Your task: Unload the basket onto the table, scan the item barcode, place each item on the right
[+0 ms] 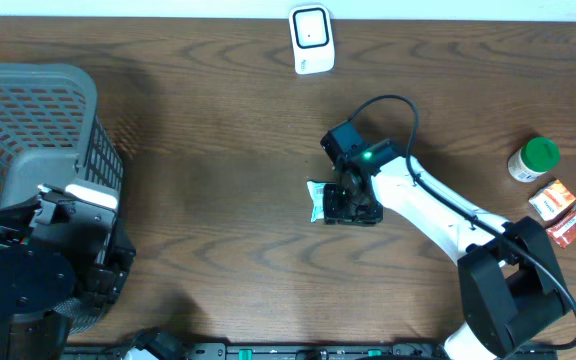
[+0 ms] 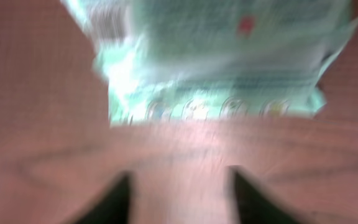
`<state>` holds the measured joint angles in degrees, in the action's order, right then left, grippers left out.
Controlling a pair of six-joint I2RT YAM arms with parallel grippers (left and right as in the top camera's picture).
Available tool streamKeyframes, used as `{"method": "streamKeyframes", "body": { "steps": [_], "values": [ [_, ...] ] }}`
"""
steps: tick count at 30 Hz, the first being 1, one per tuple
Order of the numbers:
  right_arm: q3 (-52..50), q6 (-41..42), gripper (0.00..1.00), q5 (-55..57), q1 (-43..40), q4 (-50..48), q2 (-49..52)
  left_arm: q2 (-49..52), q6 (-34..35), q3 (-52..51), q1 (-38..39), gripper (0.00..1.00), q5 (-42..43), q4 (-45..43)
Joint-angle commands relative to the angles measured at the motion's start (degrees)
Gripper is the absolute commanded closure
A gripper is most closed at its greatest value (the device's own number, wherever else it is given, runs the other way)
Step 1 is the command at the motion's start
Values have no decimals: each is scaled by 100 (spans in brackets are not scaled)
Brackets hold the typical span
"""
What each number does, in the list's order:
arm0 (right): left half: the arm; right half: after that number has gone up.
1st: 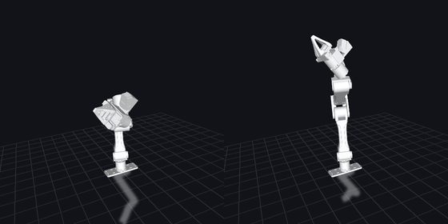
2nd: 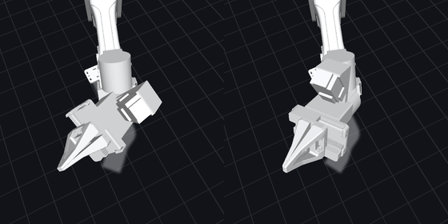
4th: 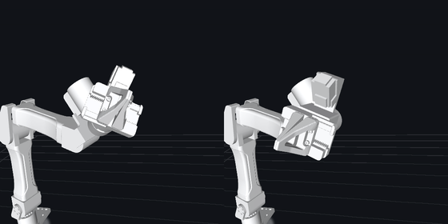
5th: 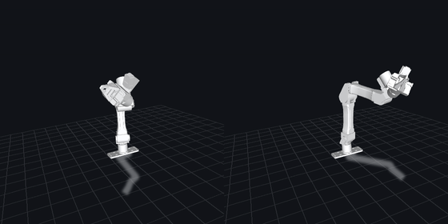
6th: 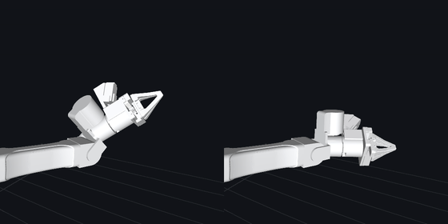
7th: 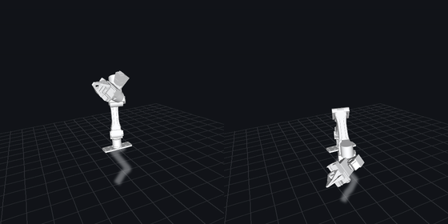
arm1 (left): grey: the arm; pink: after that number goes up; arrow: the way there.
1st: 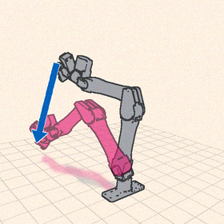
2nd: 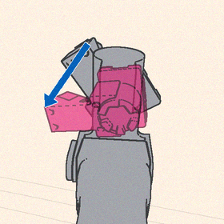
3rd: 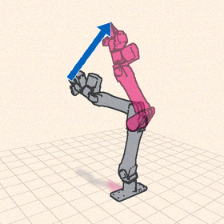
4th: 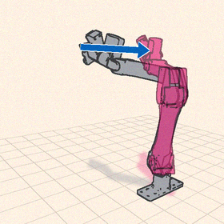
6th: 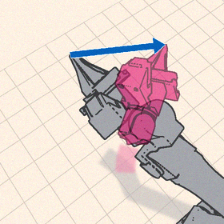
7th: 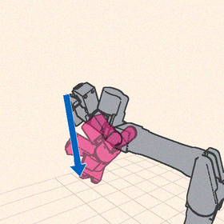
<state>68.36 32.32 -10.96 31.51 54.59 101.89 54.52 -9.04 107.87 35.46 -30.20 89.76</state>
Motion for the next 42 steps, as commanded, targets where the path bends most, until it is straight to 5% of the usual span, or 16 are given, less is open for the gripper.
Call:
{"method": "streamKeyframes", "body": {
  "steps": [1, 17, 37, 42],
  "values": [
    [149, -811, 1, -955, -304, 81, -107, -35, -15, -4, -2, 18, -48, 0],
    [125, -3705, 1, -2463, -2424, -1099, 120, -35, -15, -4, -2, 18, -50, 0],
    [136, -4863, 1, -2776, -2529, -1445, 1405, -35, -15, -4, -2, 18, -50, 0],
    [129, -6013, 1, -2962, -2400, -592, 1471, -35, -15, -4, -2, 18, -50, 0]
  ]
}}
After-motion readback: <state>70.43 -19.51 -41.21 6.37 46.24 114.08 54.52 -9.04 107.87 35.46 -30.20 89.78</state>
